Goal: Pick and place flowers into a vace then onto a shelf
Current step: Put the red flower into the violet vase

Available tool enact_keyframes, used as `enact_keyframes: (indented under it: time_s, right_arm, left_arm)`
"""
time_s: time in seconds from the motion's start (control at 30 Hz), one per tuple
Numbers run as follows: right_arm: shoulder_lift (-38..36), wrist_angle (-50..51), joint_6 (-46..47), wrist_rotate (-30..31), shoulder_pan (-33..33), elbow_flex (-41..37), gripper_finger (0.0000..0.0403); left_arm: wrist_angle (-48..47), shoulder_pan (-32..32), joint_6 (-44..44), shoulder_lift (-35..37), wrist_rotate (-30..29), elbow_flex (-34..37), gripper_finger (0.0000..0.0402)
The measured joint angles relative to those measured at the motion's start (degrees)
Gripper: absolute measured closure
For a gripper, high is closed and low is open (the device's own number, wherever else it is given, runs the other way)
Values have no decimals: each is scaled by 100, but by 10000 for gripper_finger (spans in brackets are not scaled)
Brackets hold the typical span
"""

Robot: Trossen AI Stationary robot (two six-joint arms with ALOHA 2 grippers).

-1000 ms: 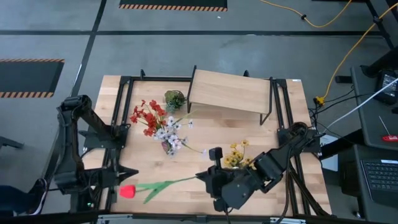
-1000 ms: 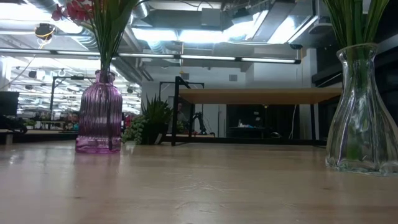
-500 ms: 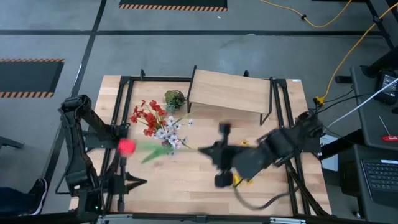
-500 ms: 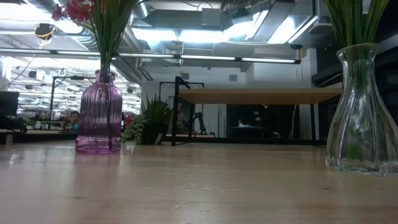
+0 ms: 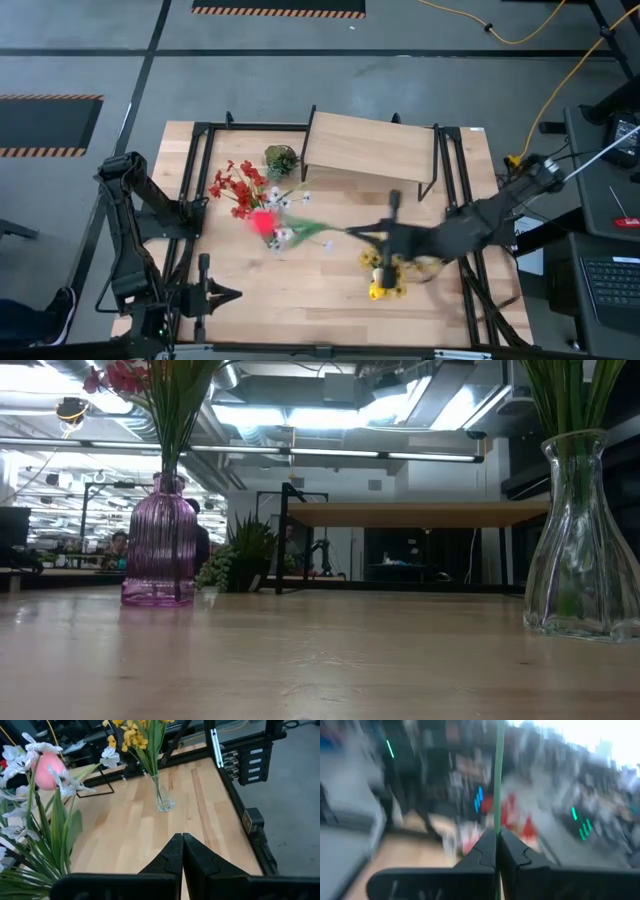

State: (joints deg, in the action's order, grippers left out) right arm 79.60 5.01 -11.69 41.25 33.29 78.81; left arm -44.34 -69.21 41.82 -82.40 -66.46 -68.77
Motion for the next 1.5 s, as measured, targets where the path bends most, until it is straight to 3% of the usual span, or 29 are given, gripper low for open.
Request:
enact_keyframes:
  time_s: [0.1, 0.2, 0.3, 0.37, 0.47, 0.7, 0.93, 1.03, 1.17, 1.5]
  right_arm:
    - [-839, -1742, -376, -549, -24, -1326, 403]
    - [-1328, -2593, -412, -1208, -227, -2344, 403]
    - [-1566, -3259, -449, -1555, -413, -2982, 403]
    - [-1611, -3612, -403, -1842, -516, -3180, 403]
    - [-1546, -3757, -416, -2364, -612, -3206, 403]
    - [-1224, -3637, -447, -2752, -647, -2835, 403]
    - [-1063, -3659, -367, -2929, -337, -2788, 403]
    - [-1058, -3675, -382, -2933, -176, -2790, 403]
    - [-1066, -3693, -382, -2931, -83, -2790, 403]
    - [-735, -4080, -379, -2929, -285, -2790, 403]
  left_arm:
    - [8, 17, 85, -6, -142, 0, 398]
    - [121, 199, -90, -63, -579, 0, 395]
    - [488, 504, -443, -82, -815, 0, 389]
    - [863, 768, -849, -88, -640, 0, 381]
    - [1767, 1273, -1852, -90, 27, 0, 365]
    - [4051, 2498, -4504, -90, 2326, 0, 321]
    - [5970, 3242, -5868, -86, 3583, 0, 299]
    - [6802, 3387, -6454, -86, 3741, 0, 296]
    - [7251, 3668, -6694, -82, 4278, -2, 289]
    - [7653, 4679, -5835, -147, 5747, -1, 263]
